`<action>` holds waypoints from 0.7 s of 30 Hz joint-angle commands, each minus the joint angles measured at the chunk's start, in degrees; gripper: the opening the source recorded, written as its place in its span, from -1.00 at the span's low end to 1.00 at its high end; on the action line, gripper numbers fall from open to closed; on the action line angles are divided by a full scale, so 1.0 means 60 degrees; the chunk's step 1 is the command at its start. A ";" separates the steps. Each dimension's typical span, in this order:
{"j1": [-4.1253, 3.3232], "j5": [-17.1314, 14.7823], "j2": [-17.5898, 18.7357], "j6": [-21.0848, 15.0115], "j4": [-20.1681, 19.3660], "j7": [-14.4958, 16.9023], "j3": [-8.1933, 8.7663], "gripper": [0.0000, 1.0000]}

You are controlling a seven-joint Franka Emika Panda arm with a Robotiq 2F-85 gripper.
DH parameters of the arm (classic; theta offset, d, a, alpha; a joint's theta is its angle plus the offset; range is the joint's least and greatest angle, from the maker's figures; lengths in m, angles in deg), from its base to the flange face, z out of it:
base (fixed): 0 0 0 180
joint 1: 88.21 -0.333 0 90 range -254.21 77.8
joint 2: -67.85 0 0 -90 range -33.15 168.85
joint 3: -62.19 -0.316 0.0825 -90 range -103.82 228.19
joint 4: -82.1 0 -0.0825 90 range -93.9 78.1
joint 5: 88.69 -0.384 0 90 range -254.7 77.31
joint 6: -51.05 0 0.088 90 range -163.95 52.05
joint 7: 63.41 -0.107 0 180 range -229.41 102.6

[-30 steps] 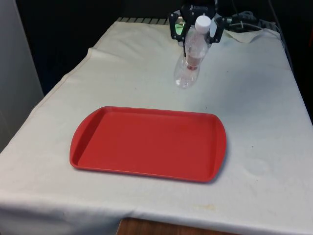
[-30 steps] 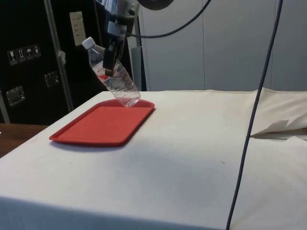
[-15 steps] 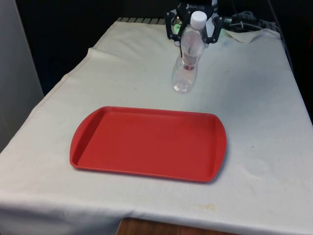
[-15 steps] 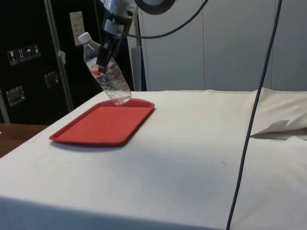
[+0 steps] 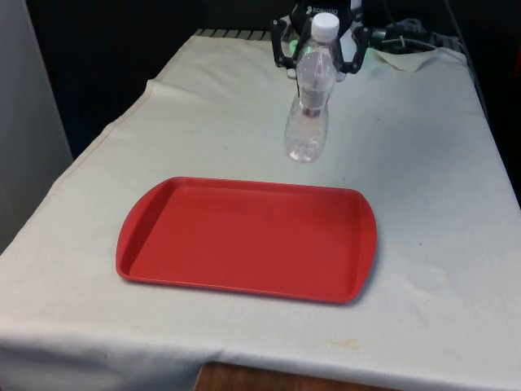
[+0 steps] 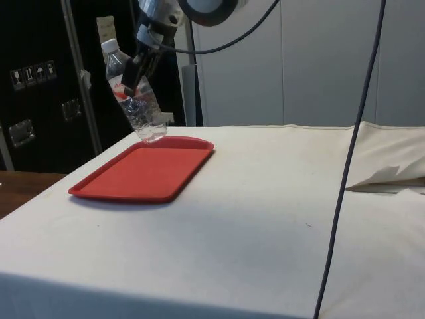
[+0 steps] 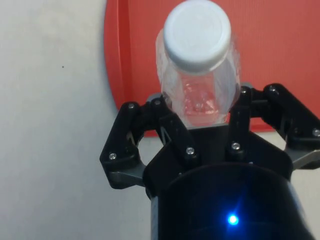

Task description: Place the bottle upright on the tray.

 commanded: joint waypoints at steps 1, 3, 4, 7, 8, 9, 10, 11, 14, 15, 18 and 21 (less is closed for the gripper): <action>0.0057 -0.0210 0.0048 -0.0201 0.0038 0.0076 -0.0134 -0.30; 0.0067 -0.0315 0.0153 -0.0439 0.0095 0.0057 -0.0124 -0.30; 0.0067 -0.0344 0.0191 -0.0525 0.0124 0.0057 -0.0134 -0.30; 0.0076 -0.0430 0.0286 -0.0812 0.0172 -0.0010 -0.0143 -0.30; 0.0076 -0.0468 0.0306 -0.0879 0.0181 -0.0019 -0.0143 -0.30; 0.0000 -0.0286 0.0296 -0.0716 0.0181 -0.0057 0.0038 -0.30; 0.0076 -0.0497 0.0325 -0.0945 0.0181 -0.0029 -0.0153 -0.30; 0.0086 -0.0535 0.0325 -0.1022 0.0172 -0.0038 -0.0172 -0.30; 0.0095 -0.0621 0.0325 -0.1241 0.0134 -0.0086 -0.0210 -0.30; 0.0105 -0.0649 0.0334 -0.1318 0.0115 -0.0095 -0.0220 -0.30; 0.0105 -0.0726 0.0344 -0.1557 0.0086 -0.0105 -0.0229 -0.30; 0.0124 -0.0716 0.0372 -0.1786 0.0057 -0.0191 -0.0239 -0.30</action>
